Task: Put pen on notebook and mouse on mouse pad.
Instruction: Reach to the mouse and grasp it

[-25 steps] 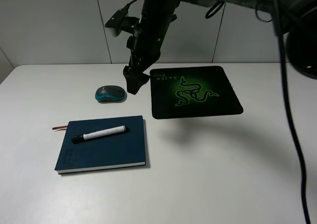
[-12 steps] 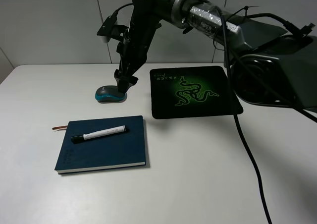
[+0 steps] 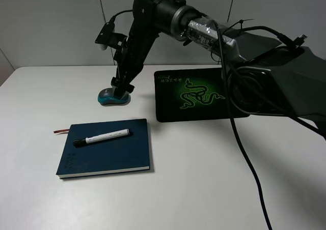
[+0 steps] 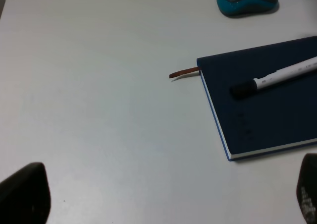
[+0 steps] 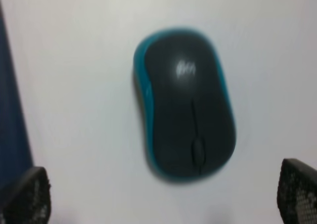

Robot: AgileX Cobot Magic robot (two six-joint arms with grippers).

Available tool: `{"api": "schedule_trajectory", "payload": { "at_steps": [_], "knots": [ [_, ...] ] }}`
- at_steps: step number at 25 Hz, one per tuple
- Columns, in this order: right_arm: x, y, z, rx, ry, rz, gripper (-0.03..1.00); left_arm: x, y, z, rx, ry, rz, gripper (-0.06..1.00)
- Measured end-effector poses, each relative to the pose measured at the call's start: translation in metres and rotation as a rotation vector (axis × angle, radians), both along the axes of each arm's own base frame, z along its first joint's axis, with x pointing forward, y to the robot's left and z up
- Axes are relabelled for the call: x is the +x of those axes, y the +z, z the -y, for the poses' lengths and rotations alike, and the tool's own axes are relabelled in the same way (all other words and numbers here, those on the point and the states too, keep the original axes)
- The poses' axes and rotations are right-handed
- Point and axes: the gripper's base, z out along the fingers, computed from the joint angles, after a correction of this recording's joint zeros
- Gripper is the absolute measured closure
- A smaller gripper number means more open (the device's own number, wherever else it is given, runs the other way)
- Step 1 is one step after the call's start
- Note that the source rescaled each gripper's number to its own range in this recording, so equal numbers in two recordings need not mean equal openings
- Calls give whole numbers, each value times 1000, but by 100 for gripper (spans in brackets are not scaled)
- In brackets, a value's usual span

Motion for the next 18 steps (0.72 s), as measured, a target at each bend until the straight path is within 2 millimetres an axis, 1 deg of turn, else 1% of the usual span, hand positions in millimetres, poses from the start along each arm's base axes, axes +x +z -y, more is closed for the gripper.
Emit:
{"api": "schedule_trajectory", "payload": {
  "at_steps": [3,7,13,18],
  "knots": [
    [-1,-2,-7,24,4,22,-3,0,0,0,0,0,0,-6],
    [1,-6,-10,60,-4,37,-3,0,0,0,0,0,0,-6],
    [2,-16,-14,81,-2,32,-3,0,0,0,0,0,0,-6],
    [5,-16,-15,103,-13,55,-3,0,0,0,0,0,0,-6]
  ]
}}
